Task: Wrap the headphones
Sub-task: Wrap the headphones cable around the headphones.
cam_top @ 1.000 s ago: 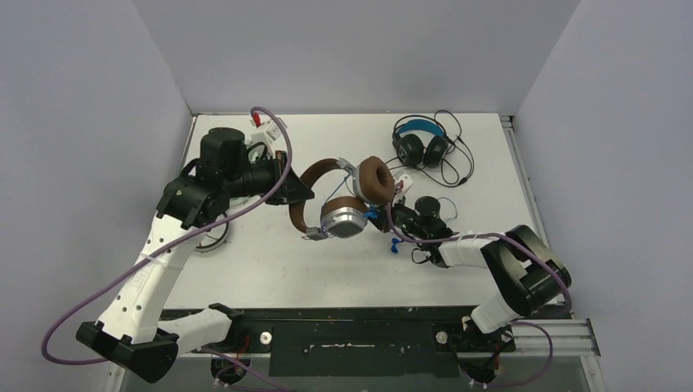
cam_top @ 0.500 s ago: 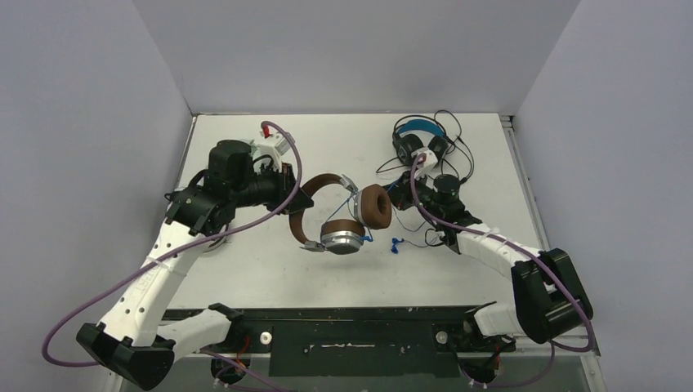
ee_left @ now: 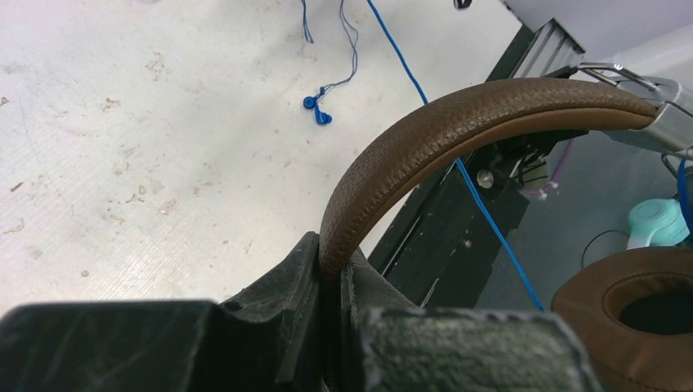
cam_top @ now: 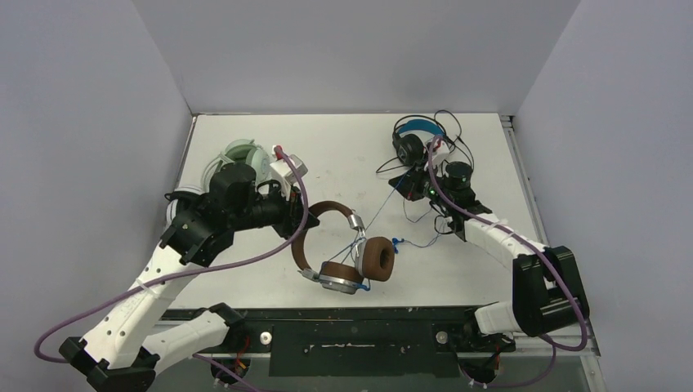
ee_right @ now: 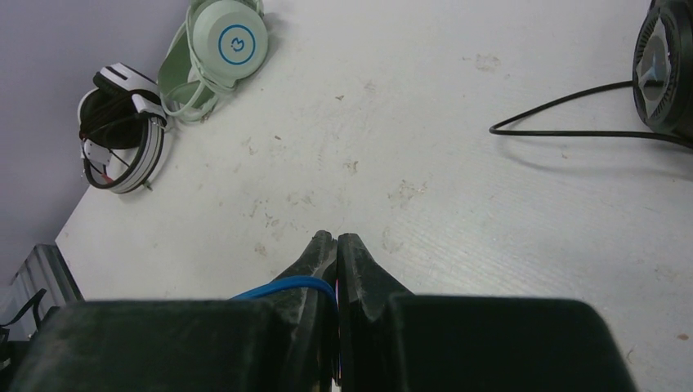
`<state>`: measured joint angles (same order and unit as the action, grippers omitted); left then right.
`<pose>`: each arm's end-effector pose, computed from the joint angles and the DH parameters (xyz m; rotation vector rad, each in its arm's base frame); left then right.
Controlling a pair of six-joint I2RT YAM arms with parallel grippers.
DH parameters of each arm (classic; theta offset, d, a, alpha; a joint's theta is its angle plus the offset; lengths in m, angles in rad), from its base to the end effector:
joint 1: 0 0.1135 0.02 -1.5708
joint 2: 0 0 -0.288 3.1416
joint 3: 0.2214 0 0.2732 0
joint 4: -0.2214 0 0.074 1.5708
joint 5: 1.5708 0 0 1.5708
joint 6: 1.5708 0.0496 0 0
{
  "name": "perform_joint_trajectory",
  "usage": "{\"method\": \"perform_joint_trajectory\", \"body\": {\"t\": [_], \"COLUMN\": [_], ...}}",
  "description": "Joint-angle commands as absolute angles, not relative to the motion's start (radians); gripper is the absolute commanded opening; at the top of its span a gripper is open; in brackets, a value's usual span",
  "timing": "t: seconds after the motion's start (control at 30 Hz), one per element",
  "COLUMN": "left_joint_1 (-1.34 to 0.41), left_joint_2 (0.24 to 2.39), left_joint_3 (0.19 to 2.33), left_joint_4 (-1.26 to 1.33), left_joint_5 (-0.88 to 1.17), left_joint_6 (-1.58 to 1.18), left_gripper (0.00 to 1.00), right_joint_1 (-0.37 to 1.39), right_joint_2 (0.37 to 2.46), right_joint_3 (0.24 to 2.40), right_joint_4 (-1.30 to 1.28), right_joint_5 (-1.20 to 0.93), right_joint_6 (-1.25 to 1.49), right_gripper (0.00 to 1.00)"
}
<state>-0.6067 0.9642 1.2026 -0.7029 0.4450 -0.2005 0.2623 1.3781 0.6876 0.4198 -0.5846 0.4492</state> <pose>0.1577 -0.1355 0.4182 0.7116 1.9994 -0.9470 0.3017 0.1093 0.2418 -0.2519 1.9054 1.0246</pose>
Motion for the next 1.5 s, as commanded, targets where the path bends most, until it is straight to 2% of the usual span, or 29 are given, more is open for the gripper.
{"method": "perform_joint_trajectory", "body": {"t": [0.0,0.53,0.7,1.07,1.3,1.47], "left_joint_1": [-0.646,-0.765,-0.788,-0.890,-0.891,-0.892], "left_joint_2": [0.940,1.008,1.018,1.097,1.136,1.181], "left_joint_3": [1.183,1.163,1.142,1.059,1.036,1.029], "left_joint_4": [-0.670,-0.717,-0.697,-0.565,-0.449,-0.417], "left_joint_5": [0.407,0.210,0.035,-0.527,-0.733,-0.802], "left_joint_6": [-0.145,-0.061,-0.017,0.143,0.169,0.189], "left_gripper": [0.00,0.00,0.00,0.00,0.00,0.00], "right_joint_1": [0.252,0.218,0.215,0.216,0.216,0.218], "right_joint_2": [1.361,1.300,1.269,1.266,1.243,1.221], "right_joint_3": [0.782,0.924,0.989,1.100,1.117,1.138], "right_joint_4": [0.367,0.118,0.006,-0.155,-0.213,-0.253], "right_joint_5": [-0.620,-0.620,-0.607,-0.675,-0.759,-0.794], "right_joint_6": [0.439,0.389,0.361,0.347,0.347,0.350], "right_gripper": [0.00,0.00,0.00,0.00,0.00,0.00]}}
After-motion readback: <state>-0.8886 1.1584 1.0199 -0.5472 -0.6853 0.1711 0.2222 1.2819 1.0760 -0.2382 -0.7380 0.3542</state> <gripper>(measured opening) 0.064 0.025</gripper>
